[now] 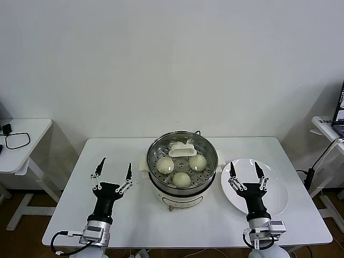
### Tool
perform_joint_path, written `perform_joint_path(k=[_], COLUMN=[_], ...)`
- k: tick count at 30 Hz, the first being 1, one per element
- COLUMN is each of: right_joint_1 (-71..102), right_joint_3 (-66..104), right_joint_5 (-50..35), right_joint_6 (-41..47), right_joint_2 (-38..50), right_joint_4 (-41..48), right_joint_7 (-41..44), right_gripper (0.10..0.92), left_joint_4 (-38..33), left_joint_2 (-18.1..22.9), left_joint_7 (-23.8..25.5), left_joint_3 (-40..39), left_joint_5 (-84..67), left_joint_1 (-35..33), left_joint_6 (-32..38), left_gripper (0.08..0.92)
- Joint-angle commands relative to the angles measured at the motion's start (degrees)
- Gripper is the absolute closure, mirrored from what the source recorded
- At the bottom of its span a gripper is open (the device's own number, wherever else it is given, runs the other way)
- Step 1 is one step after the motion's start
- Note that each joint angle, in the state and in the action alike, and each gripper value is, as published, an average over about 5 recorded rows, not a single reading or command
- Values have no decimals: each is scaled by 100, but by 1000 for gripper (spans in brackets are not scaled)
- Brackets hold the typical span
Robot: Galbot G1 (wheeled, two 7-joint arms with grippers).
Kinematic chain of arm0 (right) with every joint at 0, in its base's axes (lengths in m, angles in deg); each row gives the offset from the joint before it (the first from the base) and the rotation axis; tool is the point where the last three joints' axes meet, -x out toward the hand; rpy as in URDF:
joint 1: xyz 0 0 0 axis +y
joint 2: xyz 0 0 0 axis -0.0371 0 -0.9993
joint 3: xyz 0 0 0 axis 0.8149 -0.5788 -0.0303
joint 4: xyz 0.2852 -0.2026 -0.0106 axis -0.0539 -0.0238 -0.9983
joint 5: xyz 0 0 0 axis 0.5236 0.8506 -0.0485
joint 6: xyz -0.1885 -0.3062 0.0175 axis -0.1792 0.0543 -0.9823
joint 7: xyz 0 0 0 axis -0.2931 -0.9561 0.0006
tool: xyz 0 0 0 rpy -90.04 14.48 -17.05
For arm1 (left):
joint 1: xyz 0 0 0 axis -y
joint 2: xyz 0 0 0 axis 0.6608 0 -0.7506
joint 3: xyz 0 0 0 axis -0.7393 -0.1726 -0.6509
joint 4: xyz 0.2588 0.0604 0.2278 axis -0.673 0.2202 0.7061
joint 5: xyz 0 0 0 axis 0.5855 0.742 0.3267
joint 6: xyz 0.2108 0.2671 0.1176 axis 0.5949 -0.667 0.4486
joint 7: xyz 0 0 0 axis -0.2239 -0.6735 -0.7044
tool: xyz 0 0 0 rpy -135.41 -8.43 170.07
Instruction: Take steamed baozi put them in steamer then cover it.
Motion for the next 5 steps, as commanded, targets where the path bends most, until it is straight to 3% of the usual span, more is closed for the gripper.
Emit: perform_joint_path(k=[1, 5], right_joint_1=[191, 247], right_joint_3=[49, 74], right_joint_5=[-21, -45], right_joint_6=[50, 88], right_joint_2=[26, 37], right_joint_4=[-124, -173], right_joint_7=[0, 8], right_gripper=[203, 203], left_joint_4=[-23, -22], left_joint_2=[-26, -51], left_joint_7=[17, 22], left_joint_3=[51, 64], left_joint_5=[-90, -93], left_joint_1=[-63, -92], left_joint_6=[29, 38], left_gripper=[177, 177])
